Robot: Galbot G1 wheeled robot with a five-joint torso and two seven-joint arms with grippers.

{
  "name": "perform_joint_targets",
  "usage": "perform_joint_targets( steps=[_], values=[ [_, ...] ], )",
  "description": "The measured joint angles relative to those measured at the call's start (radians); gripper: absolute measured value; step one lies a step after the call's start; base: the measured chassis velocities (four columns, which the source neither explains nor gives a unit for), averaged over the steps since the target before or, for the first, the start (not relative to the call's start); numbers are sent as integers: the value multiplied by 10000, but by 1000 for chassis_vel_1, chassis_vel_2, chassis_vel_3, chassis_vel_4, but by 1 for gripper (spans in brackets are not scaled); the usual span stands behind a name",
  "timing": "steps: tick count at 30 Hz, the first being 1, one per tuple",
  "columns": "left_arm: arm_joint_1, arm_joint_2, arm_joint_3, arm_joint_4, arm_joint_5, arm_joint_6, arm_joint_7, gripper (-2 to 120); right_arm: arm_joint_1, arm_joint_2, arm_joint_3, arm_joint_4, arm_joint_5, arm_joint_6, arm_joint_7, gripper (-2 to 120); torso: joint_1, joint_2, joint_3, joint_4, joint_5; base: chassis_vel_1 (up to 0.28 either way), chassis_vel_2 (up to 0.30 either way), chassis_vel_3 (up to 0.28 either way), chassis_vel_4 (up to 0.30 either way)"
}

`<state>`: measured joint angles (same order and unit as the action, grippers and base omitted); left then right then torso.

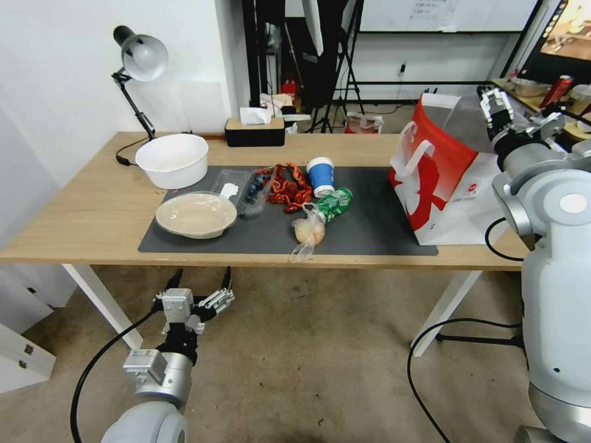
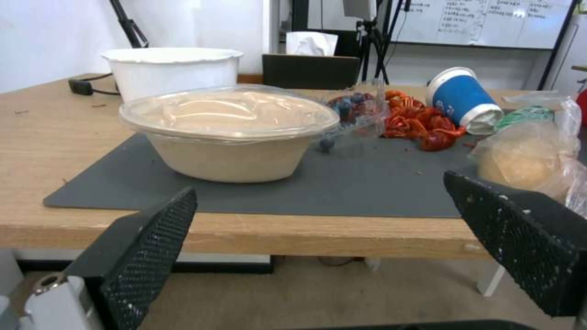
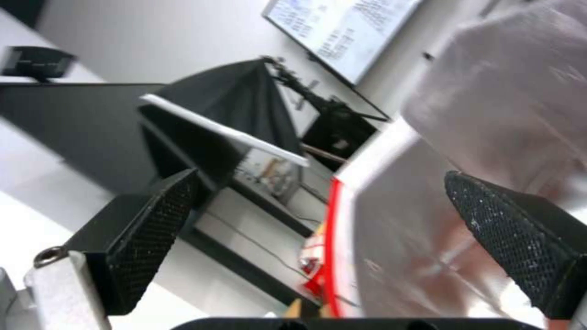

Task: Pick up the trash from the table and place it into the takeout bag.

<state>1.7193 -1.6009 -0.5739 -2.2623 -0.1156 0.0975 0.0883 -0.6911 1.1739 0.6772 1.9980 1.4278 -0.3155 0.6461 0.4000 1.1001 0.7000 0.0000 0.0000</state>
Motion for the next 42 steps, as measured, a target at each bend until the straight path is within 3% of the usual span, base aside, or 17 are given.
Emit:
perform_joint_targets(
  steps=[6,10,12,13,17,30,42],
  values=[
    [-10,4,-11,11,-1,-1,0,100,-581,-212,-226,563,-946,173,-1203,100,-1,0,0,1,-1,0,0,0,0],
    [-11,-4,4,27,-1,-10,0,100,-1331,-388,-454,1015,-2476,271,-2289,100,-1,1,0,-1,-1,0,0,0,0],
    [-15,-6,23,32,-2,-18,2,100,-2110,-539,-601,1362,-3917,326,-3388,100,-1,1,0,0,0,0,0,0,0],
    [-15,-6,23,32,-2,-18,2,100,-2110,-539,-601,1362,-3917,326,-3388,100,-1,1,0,0,0,0,0,0,0],
    [-32,16,24,45,-4,-28,2,100,-3392,-882,-888,2002,-6000,521,-4435,100,-1,0,-1,-3,-1,0,0,0,0],
    [-89,80,37,110,-47,-161,-8,100,-6293,-1048,-1923,2646,-9808,1662,-4197,100,-1,0,0,0,-1,0,0,0,0],
    [-93,102,-46,195,-69,-347,-10,100,-8382,-416,-3092,1597,-12117,3889,-3485,100,-1,0,0,-1,-1,0,0,0,0]
  ],
)
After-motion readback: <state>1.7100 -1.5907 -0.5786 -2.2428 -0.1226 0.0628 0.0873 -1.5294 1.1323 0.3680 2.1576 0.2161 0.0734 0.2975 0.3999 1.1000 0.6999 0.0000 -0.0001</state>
